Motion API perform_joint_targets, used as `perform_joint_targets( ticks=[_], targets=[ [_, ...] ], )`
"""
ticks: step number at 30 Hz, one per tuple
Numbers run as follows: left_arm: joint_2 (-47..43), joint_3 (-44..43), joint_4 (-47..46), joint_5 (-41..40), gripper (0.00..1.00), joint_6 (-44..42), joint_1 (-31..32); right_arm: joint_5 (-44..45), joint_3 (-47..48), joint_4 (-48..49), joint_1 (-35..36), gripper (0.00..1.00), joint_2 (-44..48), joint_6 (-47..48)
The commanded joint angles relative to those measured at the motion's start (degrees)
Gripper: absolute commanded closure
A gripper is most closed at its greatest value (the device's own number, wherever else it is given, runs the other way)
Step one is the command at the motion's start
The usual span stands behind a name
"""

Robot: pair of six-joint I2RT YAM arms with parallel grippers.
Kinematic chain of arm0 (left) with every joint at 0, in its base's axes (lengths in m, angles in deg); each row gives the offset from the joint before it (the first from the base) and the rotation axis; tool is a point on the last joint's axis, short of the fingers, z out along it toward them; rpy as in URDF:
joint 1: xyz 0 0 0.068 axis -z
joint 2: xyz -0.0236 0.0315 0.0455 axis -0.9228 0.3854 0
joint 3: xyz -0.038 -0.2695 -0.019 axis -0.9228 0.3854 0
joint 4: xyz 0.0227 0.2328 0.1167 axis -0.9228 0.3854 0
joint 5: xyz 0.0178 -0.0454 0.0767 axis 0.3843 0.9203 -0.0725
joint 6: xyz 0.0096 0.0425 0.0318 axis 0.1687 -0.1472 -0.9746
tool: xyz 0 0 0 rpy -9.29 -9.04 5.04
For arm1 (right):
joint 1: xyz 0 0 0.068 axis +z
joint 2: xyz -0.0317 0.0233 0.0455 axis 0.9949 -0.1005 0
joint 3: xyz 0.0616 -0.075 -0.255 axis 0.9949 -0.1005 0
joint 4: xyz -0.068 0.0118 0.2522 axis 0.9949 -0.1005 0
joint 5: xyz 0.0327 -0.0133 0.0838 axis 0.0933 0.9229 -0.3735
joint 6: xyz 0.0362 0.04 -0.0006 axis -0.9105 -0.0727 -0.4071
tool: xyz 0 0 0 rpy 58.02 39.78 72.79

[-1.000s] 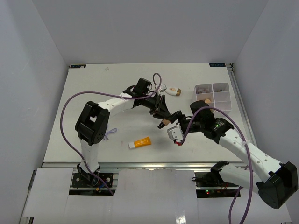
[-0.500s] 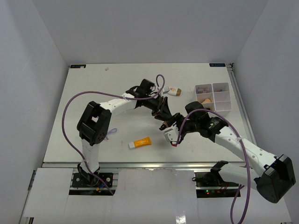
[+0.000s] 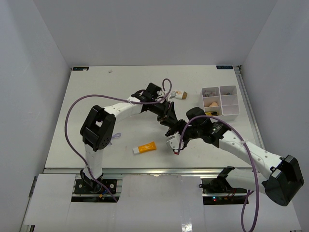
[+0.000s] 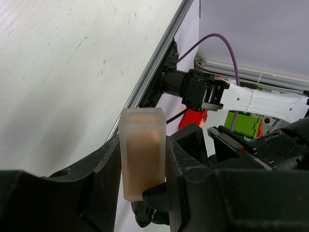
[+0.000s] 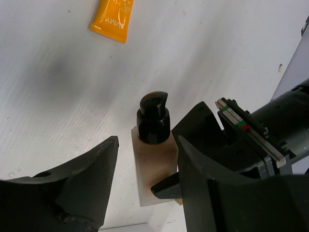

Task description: Organize the makeup

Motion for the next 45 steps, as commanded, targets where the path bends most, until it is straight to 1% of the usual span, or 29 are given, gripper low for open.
perform_joint_targets(
  ticks=[1, 3, 11, 13, 14, 16, 17, 18, 20, 21, 23, 24, 28, 32, 37, 39, 40, 42, 43, 45],
  targets=[
    [-0.31, -3.31, 0.78, 1.13, 1.00, -0.64, 0.70, 3.63, 0.24, 1.64, 1.51, 0.48, -0.61, 0.84],
    [-0.26, -3.40, 1.20, 0.94, 1.00, -0.99, 0.81, 4.71, -0.10, 1.85, 1.93, 0.51, -0.54, 1.11],
    [0.09, -3.96, 3.11, -0.18, 1.00, -2.36, 0.83, 7.86, -1.00, 1.69, 2.02, 0.52, 0.59, 2.09],
    [0.02, -4.03, 3.51, -0.62, 1.00, -2.59, 0.83, 8.51, -1.30, 1.69, 1.96, 0.54, 0.73, 2.25],
    [0.08, -4.10, 3.78, -0.76, 1.00, -2.80, 0.83, 8.58, -1.44, 1.69, 1.96, 0.56, 0.80, 2.25],
    [-0.11, -4.07, 4.09, -1.10, 0.95, -3.05, 0.83, 8.45, -1.44, 1.66, 1.99, 0.69, 1.00, 2.00],
    [-0.20, -4.26, 4.28, -1.36, 0.91, -3.31, 0.83, 8.19, -1.40, 1.57, 2.05, 0.72, 1.06, 1.73],
    [-0.31, -4.53, 4.50, -1.63, 0.83, -3.58, 0.83, 7.70, -1.23, 1.46, 2.05, 0.75, 1.06, 1.40],
    [-0.86, -5.39, 5.00, -3.08, 0.64, -4.44, 0.74, 6.43, -0.84, 0.83, 1.96, 0.80, 1.40, -0.24],
    [-1.04, -5.42, 5.18, -3.13, 0.58, -4.47, 0.74, 5.73, -0.66, 0.81, 2.04, 0.81, 1.41, -0.30],
    [-1.59, -6.97, 6.00, -5.02, 0.41, -5.75, 0.61, 3.80, -0.65, 0.27, 1.91, 0.84, 2.15, -1.65],
    [-1.84, -7.64, 6.22, -5.94, 0.35, -6.17, 0.49, 3.06, -0.72, 0.07, 1.87, 0.85, 2.51, -2.19],
    [-2.64, -9.62, 5.94, -8.67, 0.24, -5.97, -0.61, 1.61, -1.52, -0.24, 1.88, 0.87, 3.69, -3.15],
    [-3.55, -11.05, 3.76, -9.86, 0.22, -4.63, -2.39, -0.01, -2.28, -0.32, 1.54, 0.89, 4.62, -4.18],
    [-6.77, -11.78, 1.91, -11.87, 0.22, -5.67, -6.93, -2.39, -2.94, -1.14, -0.14, 0.90, 7.30, -7.76],
    [-10.56, -9.59, 1.42, -14.42, 0.22, -8.37, -9.07, -3.96, -3.11, -0.69, -4.11, 0.91, 8.34, -10.01],
    [-11.53, -7.16, 0.66, -16.44, 0.22, -10.23, -10.11, -5.26, -3.00, -0.36, -6.53, 0.91, 8.41, -12.02],
    [-16.08, 0.93, -2.56, -21.11, 0.22, -14.97, -12.25, -8.92, -2.06, 0.54, -11.10, 0.92, 7.85, -16.04],
    [-18.15, 4.79, -4.29, -22.69, 0.22, -16.55, -12.91, -10.65, -1.41, 1.19, -14.29, 0.92, 7.25, -18.42],
    [-21.90, 11.57, -7.22, -26.07, 0.22, -19.14, -13.58, -14.81, -0.13, 5.30, -24.94, 0.92, 6.16, -26.99]
  ],
)
